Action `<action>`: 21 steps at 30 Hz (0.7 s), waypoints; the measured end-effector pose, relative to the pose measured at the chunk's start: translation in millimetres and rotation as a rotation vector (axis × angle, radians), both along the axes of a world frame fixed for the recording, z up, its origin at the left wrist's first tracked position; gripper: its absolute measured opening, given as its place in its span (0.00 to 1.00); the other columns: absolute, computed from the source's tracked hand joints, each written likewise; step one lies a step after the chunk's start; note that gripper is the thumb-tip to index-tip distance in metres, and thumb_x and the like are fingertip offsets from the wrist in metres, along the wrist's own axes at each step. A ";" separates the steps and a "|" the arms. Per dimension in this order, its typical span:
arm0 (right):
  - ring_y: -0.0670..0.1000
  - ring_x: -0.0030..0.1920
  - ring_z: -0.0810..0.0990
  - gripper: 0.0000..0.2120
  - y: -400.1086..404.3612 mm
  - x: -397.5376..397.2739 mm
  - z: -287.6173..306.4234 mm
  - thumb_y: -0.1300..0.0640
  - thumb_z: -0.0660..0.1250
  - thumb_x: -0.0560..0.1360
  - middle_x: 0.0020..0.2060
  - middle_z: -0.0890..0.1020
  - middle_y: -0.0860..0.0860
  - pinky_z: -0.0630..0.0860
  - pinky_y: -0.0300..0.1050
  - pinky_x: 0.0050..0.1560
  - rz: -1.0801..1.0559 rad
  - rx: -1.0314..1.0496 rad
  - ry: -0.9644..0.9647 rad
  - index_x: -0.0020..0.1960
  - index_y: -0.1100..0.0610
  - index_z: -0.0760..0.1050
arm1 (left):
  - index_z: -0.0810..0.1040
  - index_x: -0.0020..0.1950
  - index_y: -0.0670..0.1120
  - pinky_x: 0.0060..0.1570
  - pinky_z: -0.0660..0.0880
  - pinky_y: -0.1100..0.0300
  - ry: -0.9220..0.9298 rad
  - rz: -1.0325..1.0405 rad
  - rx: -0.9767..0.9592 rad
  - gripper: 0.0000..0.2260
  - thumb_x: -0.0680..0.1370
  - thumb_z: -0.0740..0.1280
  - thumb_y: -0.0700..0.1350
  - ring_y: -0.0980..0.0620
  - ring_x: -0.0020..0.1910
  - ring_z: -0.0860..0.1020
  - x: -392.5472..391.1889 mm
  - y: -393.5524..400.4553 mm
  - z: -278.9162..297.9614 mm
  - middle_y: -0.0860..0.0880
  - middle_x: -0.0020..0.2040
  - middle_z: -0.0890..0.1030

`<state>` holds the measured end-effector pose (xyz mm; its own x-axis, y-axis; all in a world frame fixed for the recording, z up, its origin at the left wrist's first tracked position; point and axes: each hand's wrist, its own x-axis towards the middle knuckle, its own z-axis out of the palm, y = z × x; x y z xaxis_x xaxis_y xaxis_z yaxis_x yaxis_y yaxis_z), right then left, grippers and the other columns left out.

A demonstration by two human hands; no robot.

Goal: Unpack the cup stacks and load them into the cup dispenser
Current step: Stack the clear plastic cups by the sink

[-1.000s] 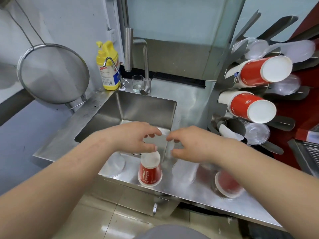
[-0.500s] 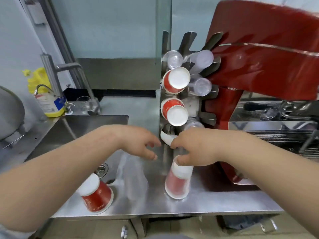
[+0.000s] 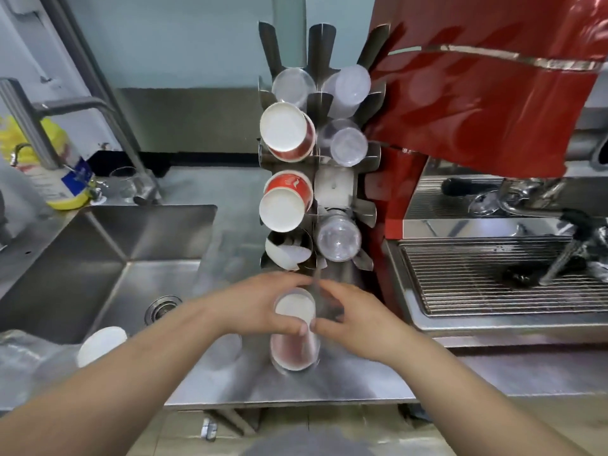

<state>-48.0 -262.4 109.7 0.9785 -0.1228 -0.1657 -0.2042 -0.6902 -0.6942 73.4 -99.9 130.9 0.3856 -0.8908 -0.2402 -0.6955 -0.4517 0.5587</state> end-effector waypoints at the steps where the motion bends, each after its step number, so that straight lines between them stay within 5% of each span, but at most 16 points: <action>1: 0.45 0.66 0.70 0.34 -1.1 -1.1 -3.0 0.47 0.70 0.72 0.64 0.71 0.44 0.70 0.44 0.66 0.014 -0.002 0.020 0.74 0.49 0.62 | 0.68 0.71 0.56 0.63 0.65 0.67 -0.004 0.014 -0.007 0.36 0.64 0.64 0.66 0.62 0.64 0.68 -2.4 -0.4 0.0 0.61 0.63 0.73; 7: 0.45 0.67 0.70 0.42 0.8 -1.5 -29.0 0.38 0.66 0.61 0.67 0.72 0.45 0.69 0.46 0.67 0.033 0.004 0.083 0.73 0.46 0.62 | 0.66 0.74 0.51 0.59 0.63 0.75 -0.004 0.075 -0.038 0.41 0.64 0.64 0.68 0.60 0.65 0.67 -8.2 2.1 -10.8 0.56 0.68 0.72; 13: 0.43 0.59 0.71 0.32 2.0 -3.8 -37.4 0.50 0.73 0.68 0.55 0.71 0.42 0.67 0.34 0.56 0.019 0.089 0.026 0.69 0.45 0.66 | 0.64 0.75 0.52 0.62 0.62 0.70 -0.057 0.123 -0.054 0.36 0.70 0.76 0.52 0.61 0.66 0.66 -13.3 7.4 -19.7 0.56 0.67 0.70; 21: 0.43 0.59 0.73 0.30 -3.8 -5.2 -37.4 0.46 0.73 0.67 0.57 0.73 0.43 0.70 0.37 0.57 -0.013 0.105 0.014 0.67 0.45 0.68 | 0.69 0.70 0.52 0.58 0.67 0.70 -0.026 0.120 -0.127 0.31 0.69 0.76 0.51 0.62 0.60 0.70 -12.1 0.1 -15.5 0.58 0.62 0.73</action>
